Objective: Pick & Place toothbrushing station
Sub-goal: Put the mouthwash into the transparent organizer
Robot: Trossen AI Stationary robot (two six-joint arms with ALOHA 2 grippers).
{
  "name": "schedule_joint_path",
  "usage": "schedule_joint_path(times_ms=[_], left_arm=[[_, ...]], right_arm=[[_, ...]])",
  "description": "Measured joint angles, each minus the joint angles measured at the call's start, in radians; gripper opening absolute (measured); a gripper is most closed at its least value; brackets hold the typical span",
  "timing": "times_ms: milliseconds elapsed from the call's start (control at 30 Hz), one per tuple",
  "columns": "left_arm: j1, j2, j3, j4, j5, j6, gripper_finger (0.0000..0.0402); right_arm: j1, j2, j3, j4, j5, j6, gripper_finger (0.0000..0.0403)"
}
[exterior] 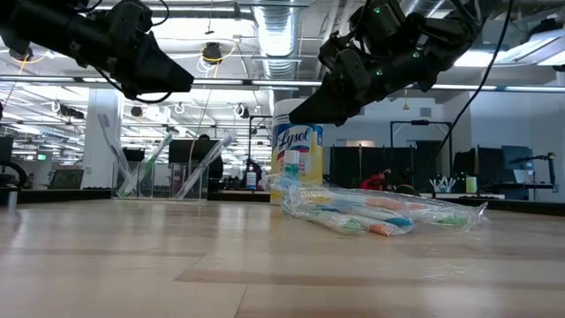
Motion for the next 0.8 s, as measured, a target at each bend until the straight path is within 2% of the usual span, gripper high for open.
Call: schedule_joint_path(times_ms=[333,800], left_arm=[[0.0,0.0,0.0,0.007,0.0,0.0,0.014],[0.001,0.0,0.0,0.021,0.0,-0.003,0.014]], right_arm=[[-0.024,0.05,0.003,0.029,-0.001,-0.015,0.0087],[-0.024,0.05,0.002,0.044,-0.004,0.012,0.0087]])
